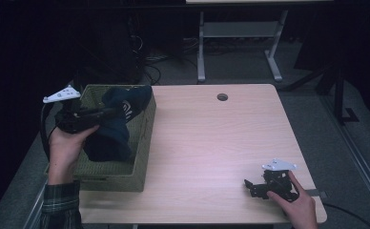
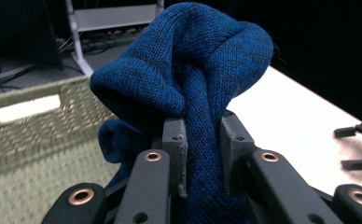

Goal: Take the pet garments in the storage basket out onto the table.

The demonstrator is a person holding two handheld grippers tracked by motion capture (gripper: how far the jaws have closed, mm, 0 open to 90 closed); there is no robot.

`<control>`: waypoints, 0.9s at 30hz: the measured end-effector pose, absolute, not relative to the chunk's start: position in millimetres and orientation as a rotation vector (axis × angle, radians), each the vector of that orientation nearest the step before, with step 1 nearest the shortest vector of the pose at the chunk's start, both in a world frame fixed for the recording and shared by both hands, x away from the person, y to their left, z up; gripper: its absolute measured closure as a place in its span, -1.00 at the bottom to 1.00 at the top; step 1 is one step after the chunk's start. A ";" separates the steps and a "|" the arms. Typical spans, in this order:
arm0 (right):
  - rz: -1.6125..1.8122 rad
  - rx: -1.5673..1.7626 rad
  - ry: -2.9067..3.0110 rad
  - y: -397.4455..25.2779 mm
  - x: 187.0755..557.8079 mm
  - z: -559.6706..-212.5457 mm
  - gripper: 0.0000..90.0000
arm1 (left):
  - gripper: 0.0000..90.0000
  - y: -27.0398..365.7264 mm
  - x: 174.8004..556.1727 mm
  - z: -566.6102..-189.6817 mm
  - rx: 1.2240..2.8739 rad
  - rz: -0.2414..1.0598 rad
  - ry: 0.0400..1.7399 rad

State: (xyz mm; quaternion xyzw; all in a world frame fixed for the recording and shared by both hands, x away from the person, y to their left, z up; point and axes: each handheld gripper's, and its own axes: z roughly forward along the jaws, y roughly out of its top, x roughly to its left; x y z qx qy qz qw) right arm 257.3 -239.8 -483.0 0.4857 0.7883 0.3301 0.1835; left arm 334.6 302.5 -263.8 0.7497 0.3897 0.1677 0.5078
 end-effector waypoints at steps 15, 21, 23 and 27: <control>0.931 1.369 2.225 -239.9 257.3 -483.0 -0.99 | 0.66 258.6 346.1 -234.5 1.770 0.378 0.822; 0.931 1.369 2.225 -239.9 257.3 -482.9 -0.99 | 0.66 238.0 348.9 -224.6 1.770 0.365 0.775; 0.931 1.366 2.225 -240.0 257.4 -482.9 -0.99 | 0.66 230.3 349.9 -221.6 1.773 0.358 0.758; 0.931 1.366 2.225 -240.1 257.4 -482.9 -0.99 | 0.66 214.3 351.7 -217.4 1.775 0.346 0.723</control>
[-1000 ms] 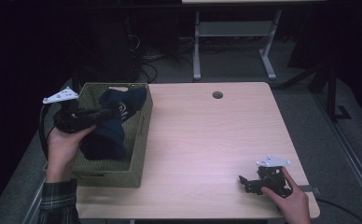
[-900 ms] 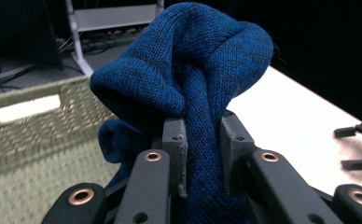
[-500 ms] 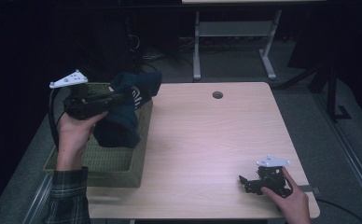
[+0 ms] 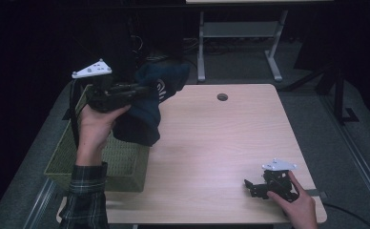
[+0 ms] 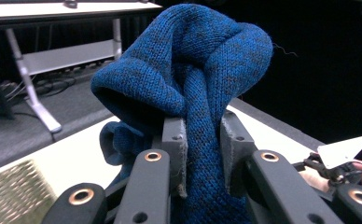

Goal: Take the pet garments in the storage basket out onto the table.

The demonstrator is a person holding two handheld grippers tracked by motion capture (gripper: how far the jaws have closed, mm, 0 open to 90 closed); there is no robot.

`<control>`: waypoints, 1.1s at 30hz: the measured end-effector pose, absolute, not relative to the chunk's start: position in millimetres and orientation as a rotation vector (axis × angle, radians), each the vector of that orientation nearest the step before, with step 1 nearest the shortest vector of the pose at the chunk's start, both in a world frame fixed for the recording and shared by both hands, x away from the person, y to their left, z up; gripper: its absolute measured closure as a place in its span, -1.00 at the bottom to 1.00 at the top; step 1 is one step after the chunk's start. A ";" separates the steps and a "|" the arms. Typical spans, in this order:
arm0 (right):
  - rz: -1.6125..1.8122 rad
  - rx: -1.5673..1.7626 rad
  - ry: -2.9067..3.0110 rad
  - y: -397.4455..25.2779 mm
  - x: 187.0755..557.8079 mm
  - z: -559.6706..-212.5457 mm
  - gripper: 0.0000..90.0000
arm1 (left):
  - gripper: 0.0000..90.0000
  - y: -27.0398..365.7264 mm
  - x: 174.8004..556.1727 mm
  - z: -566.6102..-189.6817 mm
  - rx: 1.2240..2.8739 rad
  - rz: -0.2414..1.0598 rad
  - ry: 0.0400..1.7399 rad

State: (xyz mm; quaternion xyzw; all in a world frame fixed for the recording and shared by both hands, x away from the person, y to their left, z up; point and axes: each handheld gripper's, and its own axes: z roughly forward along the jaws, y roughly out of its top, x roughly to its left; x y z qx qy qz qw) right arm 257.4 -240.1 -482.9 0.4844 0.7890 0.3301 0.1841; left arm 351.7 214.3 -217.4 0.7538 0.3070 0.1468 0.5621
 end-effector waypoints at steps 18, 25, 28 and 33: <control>0.931 1.367 2.225 -240.0 257.3 -482.9 -0.99 | 0.66 139.8 367.8 -238.1 1.833 0.259 0.627; 0.931 1.366 2.225 -240.1 257.3 -482.9 -0.99 | 0.66 107.9 375.9 -257.0 1.860 0.229 0.611; 0.931 1.366 2.225 -240.2 257.3 -482.9 -0.99 | 0.66 94.9 378.6 -265.4 1.876 0.223 0.606; 0.931 1.367 2.225 -240.1 257.3 -482.9 -0.99 | 0.66 77.4 382.8 -280.6 1.882 0.209 0.609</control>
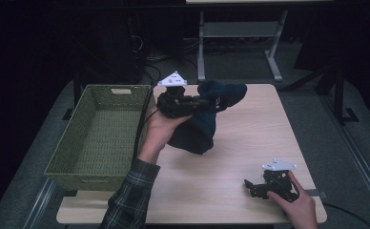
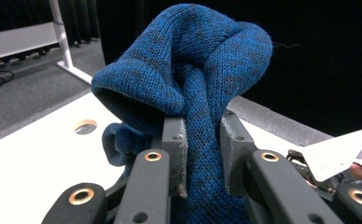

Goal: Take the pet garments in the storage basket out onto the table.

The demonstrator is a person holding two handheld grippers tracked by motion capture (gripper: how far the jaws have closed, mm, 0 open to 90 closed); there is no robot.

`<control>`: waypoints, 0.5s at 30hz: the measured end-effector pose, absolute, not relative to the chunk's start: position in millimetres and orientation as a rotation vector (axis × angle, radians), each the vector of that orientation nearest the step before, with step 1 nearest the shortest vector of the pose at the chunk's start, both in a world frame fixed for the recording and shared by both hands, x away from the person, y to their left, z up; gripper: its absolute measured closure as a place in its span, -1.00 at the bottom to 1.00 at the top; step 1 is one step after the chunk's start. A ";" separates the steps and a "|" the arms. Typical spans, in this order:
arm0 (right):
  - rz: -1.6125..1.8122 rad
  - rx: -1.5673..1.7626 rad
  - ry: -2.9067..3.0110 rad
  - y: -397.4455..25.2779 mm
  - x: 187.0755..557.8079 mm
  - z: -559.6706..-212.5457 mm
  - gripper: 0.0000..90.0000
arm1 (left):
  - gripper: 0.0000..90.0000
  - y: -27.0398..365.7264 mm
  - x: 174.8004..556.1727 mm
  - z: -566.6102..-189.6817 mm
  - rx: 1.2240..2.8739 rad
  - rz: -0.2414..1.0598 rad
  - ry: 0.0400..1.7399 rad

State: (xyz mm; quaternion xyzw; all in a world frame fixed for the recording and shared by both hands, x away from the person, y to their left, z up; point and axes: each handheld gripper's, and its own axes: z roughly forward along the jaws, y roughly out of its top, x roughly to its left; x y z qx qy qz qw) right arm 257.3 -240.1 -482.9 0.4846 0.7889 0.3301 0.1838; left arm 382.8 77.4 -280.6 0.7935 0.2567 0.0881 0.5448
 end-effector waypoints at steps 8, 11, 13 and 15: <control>0.930 1.366 2.225 -240.1 257.3 -482.9 -0.99 | 0.66 53.2 390.5 -308.7 1.921 0.200 0.626; 0.932 1.365 2.224 -240.1 257.3 -483.0 -0.99 | 0.66 45.3 392.7 -319.5 1.931 0.190 0.627; 0.932 1.365 2.225 -240.2 257.3 -483.0 -0.99 | 0.66 40.9 394.1 -326.1 1.943 0.181 0.629; 0.931 1.365 2.225 -240.2 257.3 -483.0 -0.99 | 0.66 35.8 395.5 -334.2 1.952 0.167 0.633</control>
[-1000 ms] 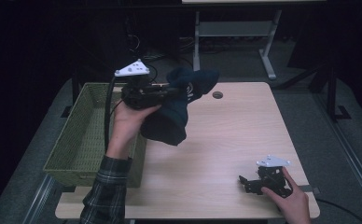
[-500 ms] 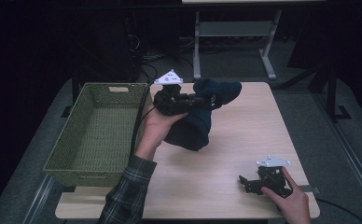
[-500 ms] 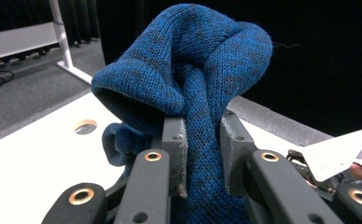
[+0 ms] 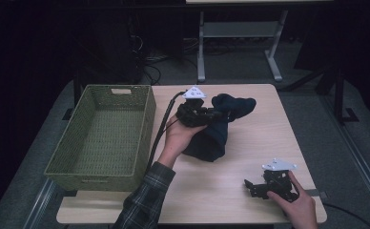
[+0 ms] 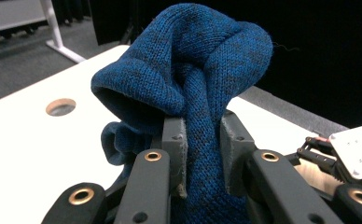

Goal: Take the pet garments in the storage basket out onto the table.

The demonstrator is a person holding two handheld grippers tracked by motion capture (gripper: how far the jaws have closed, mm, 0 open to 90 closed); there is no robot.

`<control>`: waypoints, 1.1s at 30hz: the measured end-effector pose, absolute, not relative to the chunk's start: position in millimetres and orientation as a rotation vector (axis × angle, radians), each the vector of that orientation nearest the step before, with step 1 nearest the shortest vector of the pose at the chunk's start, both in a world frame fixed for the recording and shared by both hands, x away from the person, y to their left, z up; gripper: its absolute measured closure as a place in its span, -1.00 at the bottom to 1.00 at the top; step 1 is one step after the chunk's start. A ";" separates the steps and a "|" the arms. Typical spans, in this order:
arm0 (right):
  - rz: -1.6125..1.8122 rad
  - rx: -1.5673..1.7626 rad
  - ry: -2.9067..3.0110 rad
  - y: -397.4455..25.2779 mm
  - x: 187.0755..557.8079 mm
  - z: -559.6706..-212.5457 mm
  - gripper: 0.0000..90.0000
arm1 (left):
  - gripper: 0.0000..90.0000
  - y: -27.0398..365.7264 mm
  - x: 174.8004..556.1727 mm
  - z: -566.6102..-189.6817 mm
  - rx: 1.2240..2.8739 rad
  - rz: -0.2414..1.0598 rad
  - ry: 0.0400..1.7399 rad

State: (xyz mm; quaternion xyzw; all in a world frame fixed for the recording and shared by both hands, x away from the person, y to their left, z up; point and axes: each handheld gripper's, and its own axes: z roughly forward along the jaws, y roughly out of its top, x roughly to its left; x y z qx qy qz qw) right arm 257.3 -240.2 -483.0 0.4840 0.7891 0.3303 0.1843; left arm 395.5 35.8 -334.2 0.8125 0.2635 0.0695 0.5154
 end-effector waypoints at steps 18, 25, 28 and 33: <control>0.930 1.370 2.225 -240.1 256.9 -482.8 -0.99 | 0.65 -4.8 410.0 -400.1 2.015 0.082 0.659; 0.930 1.365 2.226 -240.4 256.8 -483.0 -0.99 | 0.62 -13.8 415.5 -420.9 2.059 0.065 0.683; 0.930 1.361 2.227 -240.5 256.9 -483.0 -0.99 | 0.58 -16.6 418.0 -430.1 2.080 0.059 0.692; 0.931 1.359 2.226 -240.6 256.9 -483.2 -0.99 | 0.36 -19.2 418.7 -437.0 2.090 0.050 0.701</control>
